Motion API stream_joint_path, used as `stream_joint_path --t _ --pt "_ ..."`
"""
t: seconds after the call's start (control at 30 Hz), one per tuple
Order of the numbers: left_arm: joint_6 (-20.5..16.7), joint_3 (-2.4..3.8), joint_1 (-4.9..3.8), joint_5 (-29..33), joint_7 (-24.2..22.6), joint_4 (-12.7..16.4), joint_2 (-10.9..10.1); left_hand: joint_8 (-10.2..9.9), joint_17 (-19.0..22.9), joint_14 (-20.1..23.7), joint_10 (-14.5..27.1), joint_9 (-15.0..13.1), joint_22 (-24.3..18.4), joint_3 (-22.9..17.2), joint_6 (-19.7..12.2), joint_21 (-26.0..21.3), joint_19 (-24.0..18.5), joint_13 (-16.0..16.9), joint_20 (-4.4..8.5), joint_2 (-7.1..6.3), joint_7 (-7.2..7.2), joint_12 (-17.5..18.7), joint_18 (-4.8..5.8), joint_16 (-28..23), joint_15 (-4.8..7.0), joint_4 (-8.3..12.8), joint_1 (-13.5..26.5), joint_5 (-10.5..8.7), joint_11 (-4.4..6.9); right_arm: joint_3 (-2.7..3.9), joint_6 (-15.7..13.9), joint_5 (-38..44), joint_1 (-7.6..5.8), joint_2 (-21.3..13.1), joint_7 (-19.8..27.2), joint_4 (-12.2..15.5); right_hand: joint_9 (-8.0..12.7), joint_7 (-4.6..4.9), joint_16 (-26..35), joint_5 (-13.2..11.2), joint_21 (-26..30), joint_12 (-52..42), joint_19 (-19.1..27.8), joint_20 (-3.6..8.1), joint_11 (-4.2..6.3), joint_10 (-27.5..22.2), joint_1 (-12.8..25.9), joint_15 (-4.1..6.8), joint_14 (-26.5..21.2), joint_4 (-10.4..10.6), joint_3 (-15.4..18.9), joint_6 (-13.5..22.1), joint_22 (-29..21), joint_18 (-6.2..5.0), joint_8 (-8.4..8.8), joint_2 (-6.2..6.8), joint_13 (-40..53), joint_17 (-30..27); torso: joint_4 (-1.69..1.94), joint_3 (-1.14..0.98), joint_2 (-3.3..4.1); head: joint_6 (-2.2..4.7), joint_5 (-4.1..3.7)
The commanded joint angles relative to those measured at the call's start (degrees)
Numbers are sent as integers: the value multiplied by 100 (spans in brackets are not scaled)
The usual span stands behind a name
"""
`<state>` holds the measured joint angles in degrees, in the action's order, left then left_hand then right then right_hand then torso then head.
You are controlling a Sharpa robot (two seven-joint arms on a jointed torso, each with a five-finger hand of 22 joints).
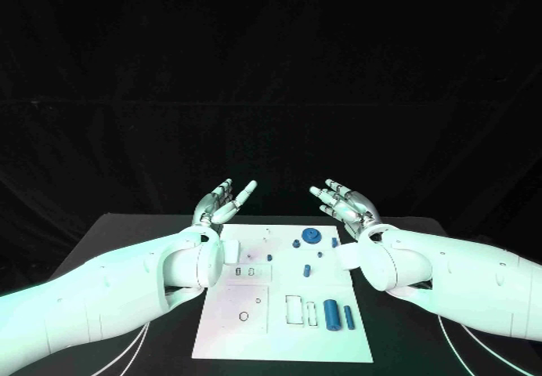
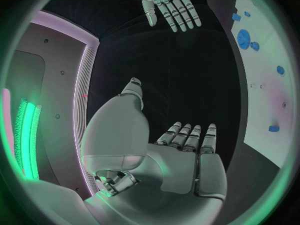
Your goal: Assemble the parts on the task board
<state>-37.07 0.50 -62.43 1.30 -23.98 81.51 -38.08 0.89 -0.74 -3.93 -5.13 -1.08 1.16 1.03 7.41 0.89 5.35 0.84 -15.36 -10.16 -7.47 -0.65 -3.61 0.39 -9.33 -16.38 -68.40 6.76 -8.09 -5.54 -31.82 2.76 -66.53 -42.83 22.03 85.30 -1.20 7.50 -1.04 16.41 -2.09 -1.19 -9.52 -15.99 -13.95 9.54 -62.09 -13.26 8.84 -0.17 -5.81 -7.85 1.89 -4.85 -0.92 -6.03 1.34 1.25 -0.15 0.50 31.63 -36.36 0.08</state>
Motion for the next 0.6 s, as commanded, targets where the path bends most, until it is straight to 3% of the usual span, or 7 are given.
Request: stream_joint_path --t 0.03,0.13,0.27,0.3,0.4,0.5,0.6 --pt "320 4 -7 34 141 1 11 34 -12 -33 -24 -17 13 14 90 42 19 12 -93 -47 -329 -29 -150 45 -84 -89 -301 44 -82 -68 1105 445 -87 34 -532 -79 -60 936 -103 92 -145 -100 -244 -86 -116 533 -486 -130 523 -201 -77 -449 73 -80 -114 -29 57 56 -1 0 1 -1 0" --pt "320 4 -7 34 141 1 11 39 -13 -44 -52 -21 15 18 113 46 24 17 -96 -53 -345 -34 -176 47 -88 -89 -327 45 -100 -124 1322 516 -153 54 -646 -128 -87 951 -154 132 -251 -139 -431 -84 -149 902 -618 -162 930 -301 -110 -746 124 -73 -160 -33 80 85 -1 0 1 -1 0" --pt "320 4 -7 34 141 1 11 97 -23 -109 -319 -60 19 -88 398 53 22 52 -117 72 -508 -83 -240 57 -92 -83 -401 23 -267 -157 1449 557 -192 66 -712 -157 -139 948 -263 271 -382 -220 -652 -81 -150 1566 -782 -132 1674 -444 -233 -1309 180 -97 -259 -68 124 139 -1 0 1 -1 0" --pt "377 8 -25 13 15 338 -413 99 -25 -124 -344 -62 18 -109 425 53 18 54 -117 95 -513 -85 -253 59 -98 -83 -414 18 -273 -155 891 1685 -350 -121 -307 -152 -146 945 -274 274 -417 -229 -715 -80 -139 1701 -802 -118 1804 -473 -259 -1420 195 -113 -274 -65 130 144 -53 18 132 -7 1" --pt "388 14 -37 12 -39 406 -485 134 -45 -261 -513 -83 25 -217 624 68 36 70 -137 203 -545 -105 -302 85 -153 -74 -519 -3 -311 -155 837 1850 -385 -161 -292 -154 -168 932 -316 265 -530 -276 -929 -79 -102 2156 -842 -69 2213 -541 -326 -1758 244 -160 -322 -55 157 166 -57 15 167 -3 2" --pt "398 22 -58 12 -88 485 -569 203 -103 -684 -915 -120 84 -329 1012 172 274 107 -162 340 -653 -163 -295 182 -338 -67 -663 -21 -438 -154 777 2089 -430 -199 -295 -167 -205 865 -430 138 -863 -390 -1621 -71 -9 3052 -986 46 3077 -692 -454 -2385 391 -287 -410 -16 204 213 -56 13 216 3 -4" --pt "408 27 -89 12 -145 586 -673 367 -204 -1502 -1768 -199 217 -434 1752 424 844 187 -156 484 -706 -325 -220 410 -495 -47 -837 -43 -508 -154 715 2395 -489 -237 -320 -187 -239 773 -527 -9 -1209 -477 -2390 -64 104 3915 -1117 167 3935 -849 -567 -3096 527 -410 -495 77 238 252 -47 16 273 5 -13"
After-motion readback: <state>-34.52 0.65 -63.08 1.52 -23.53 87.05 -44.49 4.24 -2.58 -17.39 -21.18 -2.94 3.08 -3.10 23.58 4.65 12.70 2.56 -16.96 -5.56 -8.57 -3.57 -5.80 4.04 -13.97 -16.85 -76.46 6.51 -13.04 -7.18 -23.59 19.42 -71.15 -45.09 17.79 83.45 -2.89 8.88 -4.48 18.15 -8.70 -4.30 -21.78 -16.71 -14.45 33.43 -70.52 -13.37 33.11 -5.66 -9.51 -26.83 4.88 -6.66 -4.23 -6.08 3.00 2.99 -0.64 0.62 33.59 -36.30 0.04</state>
